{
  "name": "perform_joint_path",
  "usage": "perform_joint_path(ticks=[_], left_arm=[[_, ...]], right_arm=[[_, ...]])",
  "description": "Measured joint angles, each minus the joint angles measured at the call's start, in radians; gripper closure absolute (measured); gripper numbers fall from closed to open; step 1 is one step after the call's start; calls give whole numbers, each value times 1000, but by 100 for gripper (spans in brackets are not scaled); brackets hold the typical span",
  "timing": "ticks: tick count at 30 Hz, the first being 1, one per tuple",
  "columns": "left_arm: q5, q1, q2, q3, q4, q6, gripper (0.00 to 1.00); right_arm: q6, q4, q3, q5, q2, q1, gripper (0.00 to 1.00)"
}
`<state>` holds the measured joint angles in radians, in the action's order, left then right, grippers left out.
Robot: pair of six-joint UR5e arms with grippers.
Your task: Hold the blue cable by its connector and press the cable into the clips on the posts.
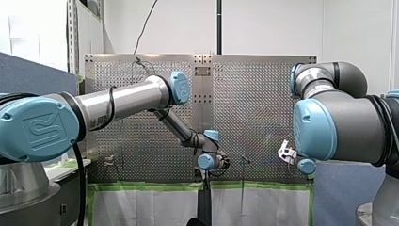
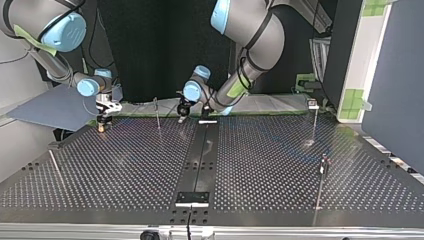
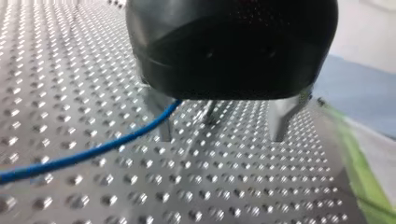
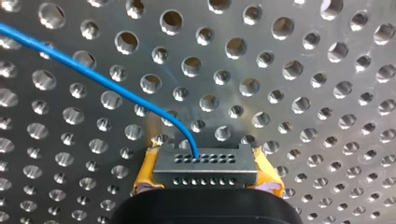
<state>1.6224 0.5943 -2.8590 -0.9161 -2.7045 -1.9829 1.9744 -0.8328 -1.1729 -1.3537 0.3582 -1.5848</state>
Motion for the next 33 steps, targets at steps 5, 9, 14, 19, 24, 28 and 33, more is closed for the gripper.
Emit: perform_joint_path(ticks=[5,9,14,19,24,28,33], left_arm=[[-46,11,6,-4,-8,40,0],[-78,25,12,-12,-15,67,0],[-104,47,14,-34,-38,108,0],[-107,60,22,-71,-45,133,0],[-107,63,54,-114,-24,127,0],[-105,64,87,-146,7,107,0],[-106,71,103,-161,22,116,0]], right_arm=[[0,0,0,0,-1,-1,100],[0,0,0,1,-1,-3,100],[0,1,0,1,-2,-6,100],[0,2,0,1,-3,-8,100],[0,5,0,1,-3,-9,100],[0,9,0,1,-3,-12,100],[0,13,0,1,-3,-13,100]])
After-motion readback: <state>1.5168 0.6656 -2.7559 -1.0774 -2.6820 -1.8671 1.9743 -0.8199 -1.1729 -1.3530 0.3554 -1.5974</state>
